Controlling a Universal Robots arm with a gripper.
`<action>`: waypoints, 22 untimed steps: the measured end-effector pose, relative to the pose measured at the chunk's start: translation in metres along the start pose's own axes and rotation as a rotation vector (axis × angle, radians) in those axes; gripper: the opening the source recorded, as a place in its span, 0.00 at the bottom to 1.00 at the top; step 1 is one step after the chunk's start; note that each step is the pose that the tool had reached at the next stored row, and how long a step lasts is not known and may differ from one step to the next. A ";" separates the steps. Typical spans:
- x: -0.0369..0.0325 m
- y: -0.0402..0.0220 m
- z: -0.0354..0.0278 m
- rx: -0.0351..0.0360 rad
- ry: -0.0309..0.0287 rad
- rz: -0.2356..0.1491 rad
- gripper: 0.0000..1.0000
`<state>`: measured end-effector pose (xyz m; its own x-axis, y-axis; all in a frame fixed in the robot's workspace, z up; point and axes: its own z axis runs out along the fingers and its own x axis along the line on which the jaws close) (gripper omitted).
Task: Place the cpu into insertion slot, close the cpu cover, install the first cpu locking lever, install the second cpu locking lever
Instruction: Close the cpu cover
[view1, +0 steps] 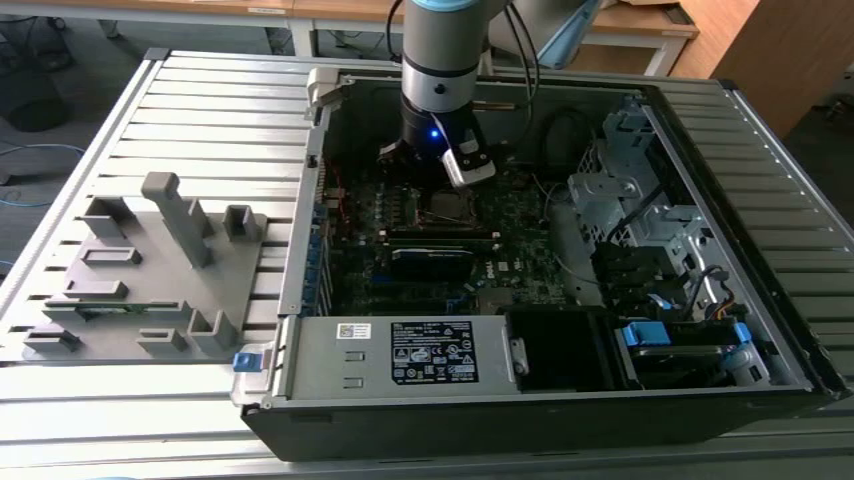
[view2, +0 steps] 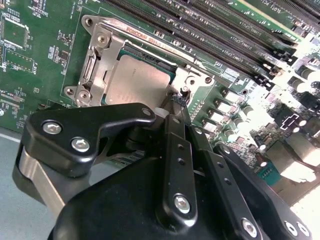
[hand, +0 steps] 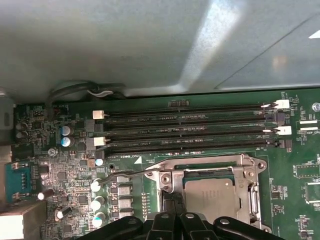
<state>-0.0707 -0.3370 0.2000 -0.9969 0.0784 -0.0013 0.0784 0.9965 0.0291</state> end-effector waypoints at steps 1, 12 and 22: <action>0.0005 0.0000 0.0000 -0.0001 0.0000 0.000 0.11; 0.0025 -0.0003 0.0028 -0.0001 0.0000 0.000 0.11; 0.0025 -0.0001 -0.0018 -0.0003 -0.0002 0.000 0.11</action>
<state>-0.0733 -0.3370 0.2017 -0.9969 0.0785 -0.0014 0.0785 0.9965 0.0294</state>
